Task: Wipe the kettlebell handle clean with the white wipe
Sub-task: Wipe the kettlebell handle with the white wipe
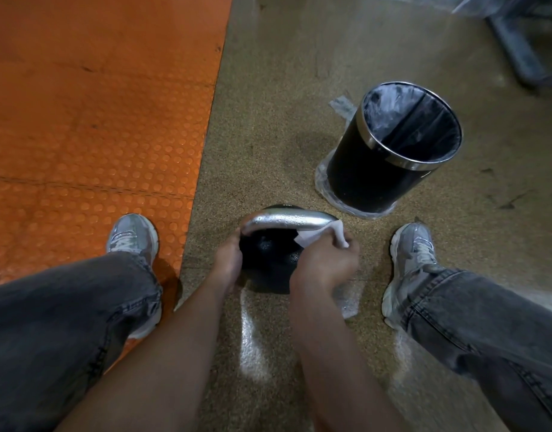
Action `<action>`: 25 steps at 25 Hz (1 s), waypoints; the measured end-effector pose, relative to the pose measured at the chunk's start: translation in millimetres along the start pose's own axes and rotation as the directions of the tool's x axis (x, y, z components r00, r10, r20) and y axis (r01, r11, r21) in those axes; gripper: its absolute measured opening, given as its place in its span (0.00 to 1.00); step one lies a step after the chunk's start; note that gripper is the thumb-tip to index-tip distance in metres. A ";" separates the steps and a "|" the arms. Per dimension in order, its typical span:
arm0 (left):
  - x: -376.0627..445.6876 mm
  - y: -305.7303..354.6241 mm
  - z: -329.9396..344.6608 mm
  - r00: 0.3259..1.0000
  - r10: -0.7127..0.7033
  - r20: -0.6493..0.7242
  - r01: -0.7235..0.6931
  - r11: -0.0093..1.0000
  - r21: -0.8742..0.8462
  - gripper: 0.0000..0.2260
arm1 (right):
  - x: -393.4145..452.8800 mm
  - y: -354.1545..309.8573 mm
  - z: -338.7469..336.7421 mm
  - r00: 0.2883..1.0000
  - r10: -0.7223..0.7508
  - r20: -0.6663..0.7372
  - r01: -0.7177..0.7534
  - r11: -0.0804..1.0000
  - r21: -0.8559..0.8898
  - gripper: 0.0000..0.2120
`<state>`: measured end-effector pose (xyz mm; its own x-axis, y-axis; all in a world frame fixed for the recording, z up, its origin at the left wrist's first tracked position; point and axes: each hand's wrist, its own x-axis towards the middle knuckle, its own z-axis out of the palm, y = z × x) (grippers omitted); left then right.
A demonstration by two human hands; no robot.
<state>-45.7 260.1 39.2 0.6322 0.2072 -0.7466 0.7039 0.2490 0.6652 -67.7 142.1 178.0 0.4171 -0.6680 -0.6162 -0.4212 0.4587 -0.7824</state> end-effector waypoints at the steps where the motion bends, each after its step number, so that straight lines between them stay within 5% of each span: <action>1: 0.3 -0.1 0.4 1.000 0.012 0.008 -0.012 1.000 -0.004 0.21 | 4.3 6.3 1.6 0.992 -0.101 -0.080 0.098 0.994 -0.040 0.05; 14: 5.3 -3.6 -2.4 0.998 0.046 0.048 -0.046 0.999 -0.012 0.20 | 29.4 32.2 -14.1 0.815 -0.579 0.026 0.575 0.803 -0.159 0.09; 16: 4.6 -3.5 -0.1 0.998 0.058 0.031 -0.057 0.998 -0.010 0.18 | 19.9 30.5 -11.5 0.902 -0.432 -0.012 0.426 0.893 -0.143 0.08; 19: 4.9 -3.0 1.3 0.998 0.060 0.013 -0.060 0.998 -0.029 0.16 | 25.6 19.7 -9.0 1.000 0.016 0.008 -0.016 0.996 0.084 0.04; 22: 6.3 -4.3 -1.6 0.997 0.062 0.041 -0.062 0.998 -0.001 0.18 | 39.9 5.5 -3.9 0.940 0.279 0.194 -0.328 0.896 0.301 0.13; 25: 5.7 -4.4 -2.8 0.997 0.069 0.035 -0.070 0.997 0.023 0.20 | 33.0 14.0 -11.7 0.879 0.313 0.360 -0.470 0.697 0.542 0.14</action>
<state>-46.1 262.8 32.0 0.6901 0.1907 -0.6981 0.6653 0.2122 0.7157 -69.3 119.6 147.8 0.5244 -0.2331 -0.8189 -0.0532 0.9509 -0.3048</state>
